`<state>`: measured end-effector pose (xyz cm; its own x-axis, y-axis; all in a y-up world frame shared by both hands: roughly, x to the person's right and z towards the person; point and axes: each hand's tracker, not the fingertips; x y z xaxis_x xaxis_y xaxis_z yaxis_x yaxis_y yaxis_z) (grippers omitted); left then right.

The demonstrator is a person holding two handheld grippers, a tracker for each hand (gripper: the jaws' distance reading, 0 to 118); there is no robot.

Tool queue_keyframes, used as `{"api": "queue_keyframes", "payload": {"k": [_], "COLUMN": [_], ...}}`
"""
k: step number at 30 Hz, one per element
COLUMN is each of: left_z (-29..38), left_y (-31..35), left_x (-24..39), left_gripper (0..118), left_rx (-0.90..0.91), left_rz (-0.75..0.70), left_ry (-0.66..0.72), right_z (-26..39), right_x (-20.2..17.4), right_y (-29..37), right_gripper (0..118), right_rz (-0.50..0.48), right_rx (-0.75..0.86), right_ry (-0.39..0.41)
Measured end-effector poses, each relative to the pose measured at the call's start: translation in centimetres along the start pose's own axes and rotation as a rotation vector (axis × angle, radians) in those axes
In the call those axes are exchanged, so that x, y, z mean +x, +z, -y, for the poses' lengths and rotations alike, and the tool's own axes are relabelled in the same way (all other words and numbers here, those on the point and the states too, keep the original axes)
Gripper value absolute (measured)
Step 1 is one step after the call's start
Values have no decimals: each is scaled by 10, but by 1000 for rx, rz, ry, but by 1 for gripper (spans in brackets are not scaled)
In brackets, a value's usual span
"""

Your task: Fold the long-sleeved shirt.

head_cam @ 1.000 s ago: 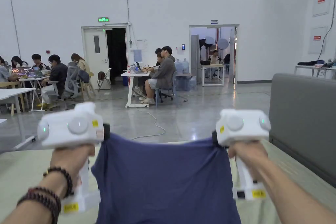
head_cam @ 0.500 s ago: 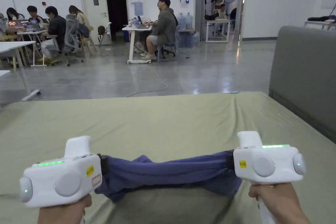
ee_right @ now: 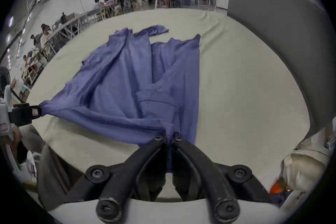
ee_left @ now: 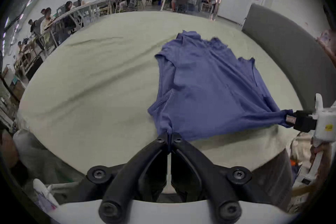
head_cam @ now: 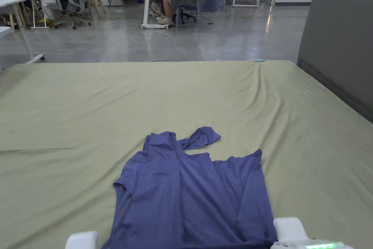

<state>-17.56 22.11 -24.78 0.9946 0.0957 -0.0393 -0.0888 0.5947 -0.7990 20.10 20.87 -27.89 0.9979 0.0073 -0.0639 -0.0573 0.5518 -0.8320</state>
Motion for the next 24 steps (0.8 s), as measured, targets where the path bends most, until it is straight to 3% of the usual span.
{"api": "queue_keyframes", "payload": {"k": [3,4,5,6,7,9,11,14,15,16,17,18,20,24], "left_z": [2,2,-2,-6,-11,-21,-29,-35,-33,-37,-39,-38,-42,-60], "left_y": [-2,2,7,13,17,30,40,39,38,33,25,21,15,13], "left_x": [-6,-6,-8,-8,-9,-8,-8,4,5,4,6,8,4,7], "left_gripper": [0,12,43,85,118,118,118,111,111,72,21,0,0,0], "left_rx": [-3,18,48,63,83,141,189,177,191,201,179,171,147,159], "left_rz": [34,32,23,29,37,56,63,65,71,85,73,46,105,102], "left_ry": [53,76,100,92,86,76,77,85,88,78,71,76,61,33], "right_z": [3,1,-2,-4,-9,-22,-32,-33,-34,-36,-35,-32,-29,-27], "right_x": [5,8,11,15,19,23,26,26,26,26,27,21,19,18], "right_y": [-5,-1,5,13,19,34,44,48,47,43,36,32,26,20], "right_gripper": [5,22,49,79,102,105,105,85,85,33,0,0,0,0], "right_rz": [-17,-25,-41,-54,-75,-33,-35,-21,-9,5,49,40,-6,0], "right_rx": [-10,4,23,40,54,61,50,135,131,115,62,75,39,28], "right_ry": [-54,-82,-120,-153,-188,-221,-204,-198,-204,-205,-207,-206,-213,-223]}}
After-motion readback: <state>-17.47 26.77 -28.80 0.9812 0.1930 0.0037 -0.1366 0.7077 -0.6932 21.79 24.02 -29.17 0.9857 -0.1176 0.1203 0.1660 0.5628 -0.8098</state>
